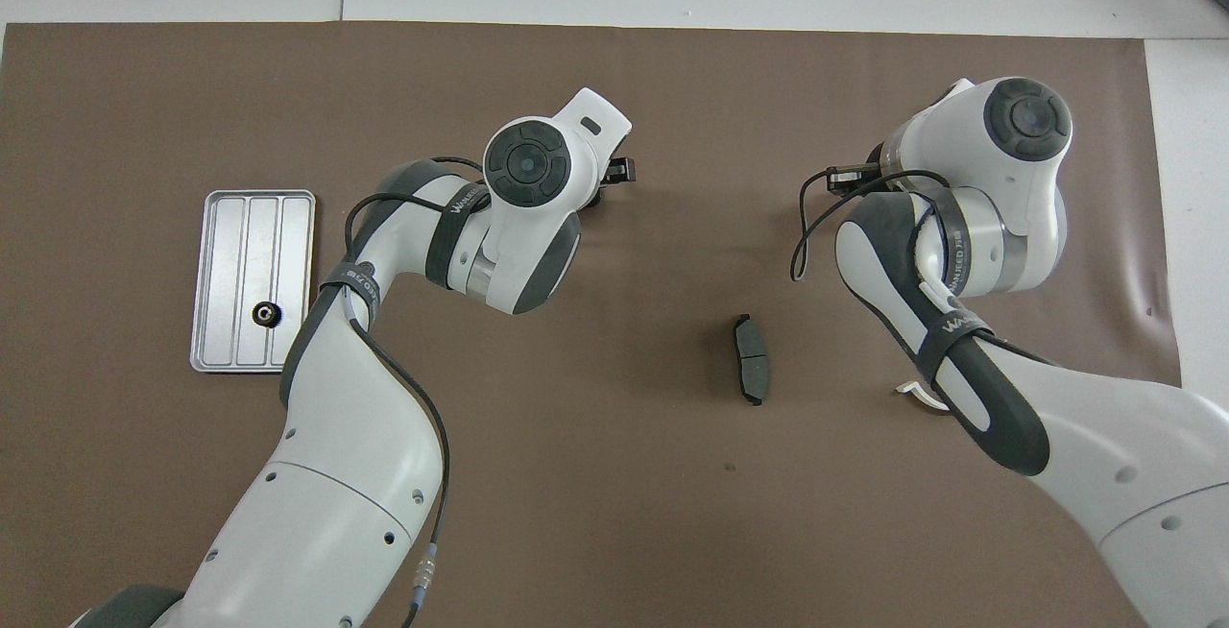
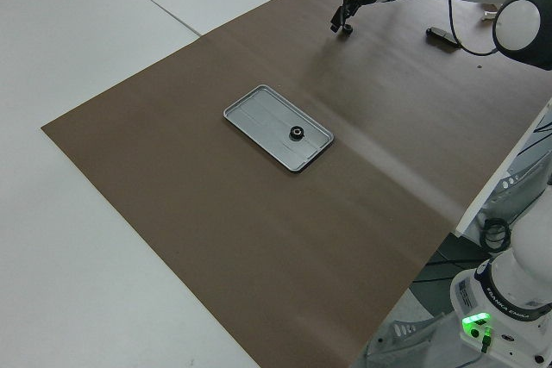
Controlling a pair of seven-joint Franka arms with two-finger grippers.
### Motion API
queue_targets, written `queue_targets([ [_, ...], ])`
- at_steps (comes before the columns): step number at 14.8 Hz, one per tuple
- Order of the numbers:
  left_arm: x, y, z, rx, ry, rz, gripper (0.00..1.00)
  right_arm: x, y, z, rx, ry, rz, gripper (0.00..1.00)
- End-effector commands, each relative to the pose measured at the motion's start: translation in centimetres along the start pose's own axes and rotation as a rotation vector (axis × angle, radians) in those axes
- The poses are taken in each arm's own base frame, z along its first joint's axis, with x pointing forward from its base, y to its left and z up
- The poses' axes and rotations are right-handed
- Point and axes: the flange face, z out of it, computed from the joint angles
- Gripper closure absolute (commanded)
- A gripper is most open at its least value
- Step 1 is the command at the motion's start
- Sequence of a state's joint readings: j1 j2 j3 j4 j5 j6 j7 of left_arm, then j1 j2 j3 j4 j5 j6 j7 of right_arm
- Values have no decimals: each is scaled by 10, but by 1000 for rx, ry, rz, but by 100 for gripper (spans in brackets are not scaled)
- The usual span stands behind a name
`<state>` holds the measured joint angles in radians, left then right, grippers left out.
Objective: Pick bearing gear from pile to tray
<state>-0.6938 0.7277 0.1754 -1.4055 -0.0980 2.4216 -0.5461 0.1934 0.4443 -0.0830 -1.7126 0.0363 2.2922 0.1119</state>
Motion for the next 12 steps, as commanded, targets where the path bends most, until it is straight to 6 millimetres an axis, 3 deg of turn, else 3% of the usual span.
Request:
queue_targets([
  [1, -3, 6, 2, 2, 12, -11, 7, -4, -3, -41, 24, 0, 48, 100],
  [4, -17, 11, 10, 15, -10, -12, 14, -7, -10, -53, 106, -20, 129, 100],
  [8, -22, 11, 9, 22, -21, -9, 25, -7, -11, -54, 107, -20, 127, 100],
  [10, -21, 9, 9, 26, -24, -10, 62, -7, -11, -54, 107, -20, 127, 100],
  [12, -19, 6, 8, 31, -22, -13, 87, -7, -10, -54, 108, -18, 127, 100],
])
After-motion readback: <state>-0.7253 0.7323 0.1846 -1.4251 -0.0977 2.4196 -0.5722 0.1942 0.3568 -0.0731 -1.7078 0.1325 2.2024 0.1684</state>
